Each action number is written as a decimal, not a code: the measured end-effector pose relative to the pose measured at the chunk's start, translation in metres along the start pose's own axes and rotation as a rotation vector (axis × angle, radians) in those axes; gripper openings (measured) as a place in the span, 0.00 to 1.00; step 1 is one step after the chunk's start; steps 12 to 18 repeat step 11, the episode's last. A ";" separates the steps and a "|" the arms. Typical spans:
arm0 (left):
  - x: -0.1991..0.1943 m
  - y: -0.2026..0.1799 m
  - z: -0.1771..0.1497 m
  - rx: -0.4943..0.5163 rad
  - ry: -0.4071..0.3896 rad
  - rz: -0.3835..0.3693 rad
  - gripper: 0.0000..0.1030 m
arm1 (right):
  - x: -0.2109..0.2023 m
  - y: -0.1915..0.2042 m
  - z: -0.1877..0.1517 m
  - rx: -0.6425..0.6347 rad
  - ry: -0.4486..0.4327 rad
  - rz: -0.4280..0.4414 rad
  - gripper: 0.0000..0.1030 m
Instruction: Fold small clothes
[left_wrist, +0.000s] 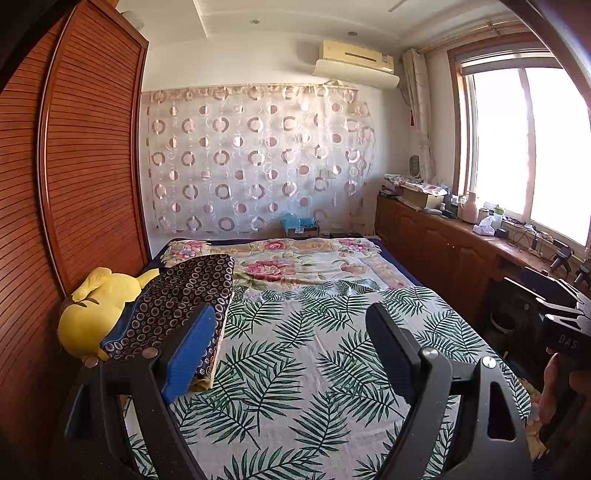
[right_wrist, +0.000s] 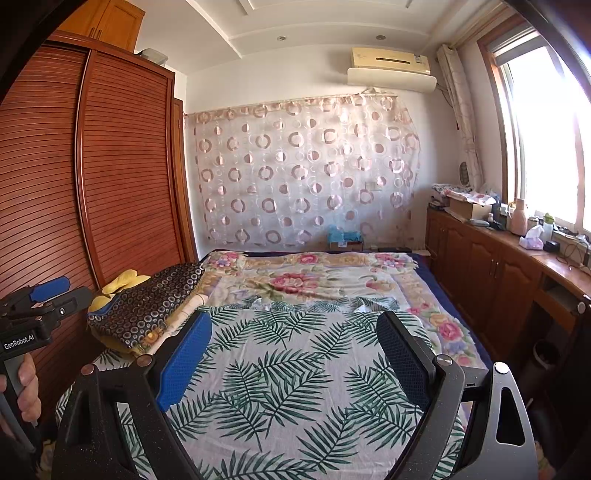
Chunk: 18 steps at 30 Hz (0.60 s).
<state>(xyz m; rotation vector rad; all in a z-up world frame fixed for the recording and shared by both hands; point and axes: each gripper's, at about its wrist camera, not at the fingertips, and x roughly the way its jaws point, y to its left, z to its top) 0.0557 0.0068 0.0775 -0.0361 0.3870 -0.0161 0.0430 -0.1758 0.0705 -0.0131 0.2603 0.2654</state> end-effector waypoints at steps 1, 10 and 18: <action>0.000 0.001 0.000 0.000 0.000 -0.001 0.82 | 0.000 0.000 0.000 0.001 0.000 0.000 0.89; -0.001 0.000 0.000 0.002 0.000 0.000 0.82 | 0.000 0.000 0.000 0.000 -0.003 -0.002 0.89; -0.001 0.000 0.000 0.002 0.000 -0.001 0.82 | 0.000 0.000 0.000 0.000 -0.003 -0.002 0.89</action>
